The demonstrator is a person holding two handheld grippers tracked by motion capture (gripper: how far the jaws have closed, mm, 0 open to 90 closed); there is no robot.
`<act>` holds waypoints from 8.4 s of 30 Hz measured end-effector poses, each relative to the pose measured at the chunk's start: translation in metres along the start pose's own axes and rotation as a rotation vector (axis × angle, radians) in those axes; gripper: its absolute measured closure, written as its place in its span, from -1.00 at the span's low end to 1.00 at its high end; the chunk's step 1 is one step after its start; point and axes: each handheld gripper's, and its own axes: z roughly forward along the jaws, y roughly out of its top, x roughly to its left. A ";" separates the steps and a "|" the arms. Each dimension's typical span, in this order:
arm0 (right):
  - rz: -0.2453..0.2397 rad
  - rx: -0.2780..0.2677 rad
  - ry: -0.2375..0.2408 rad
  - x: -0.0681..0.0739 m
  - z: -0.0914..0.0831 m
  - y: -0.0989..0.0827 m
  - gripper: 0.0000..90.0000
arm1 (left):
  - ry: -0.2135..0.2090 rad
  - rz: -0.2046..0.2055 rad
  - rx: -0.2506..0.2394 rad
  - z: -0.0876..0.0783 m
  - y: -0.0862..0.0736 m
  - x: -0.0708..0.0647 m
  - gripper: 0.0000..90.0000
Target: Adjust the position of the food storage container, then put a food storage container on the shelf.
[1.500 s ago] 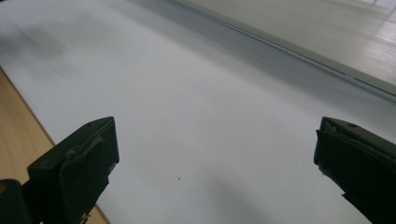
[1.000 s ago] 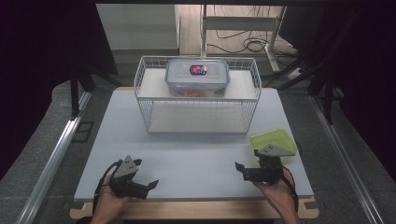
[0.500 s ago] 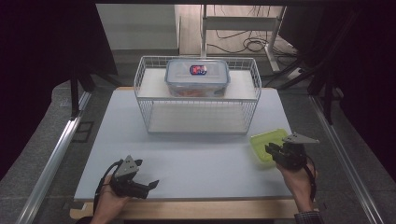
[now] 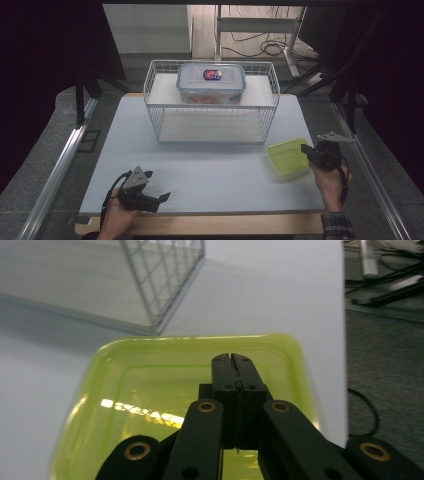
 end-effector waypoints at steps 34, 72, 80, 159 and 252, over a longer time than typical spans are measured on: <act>-0.010 0.148 -0.012 -0.017 0.036 -0.011 0.99 | -0.012 -0.011 0.004 0.000 -0.001 0.001 -0.92; -0.212 0.204 0.300 0.118 0.035 -0.022 0.99 | -0.013 -0.006 0.009 0.001 -0.001 -0.001 -0.92; -0.247 0.205 0.308 0.133 0.040 -0.020 0.98 | -0.015 -0.001 0.013 0.001 -0.001 -0.001 -0.92; 0.405 0.290 0.591 0.110 0.068 -0.019 0.53 | -0.009 0.017 0.048 0.006 -0.002 -0.003 -0.91; 0.483 -0.046 0.742 0.106 -0.024 0.150 0.79 | -0.005 0.007 0.024 0.003 -0.001 -0.001 -0.91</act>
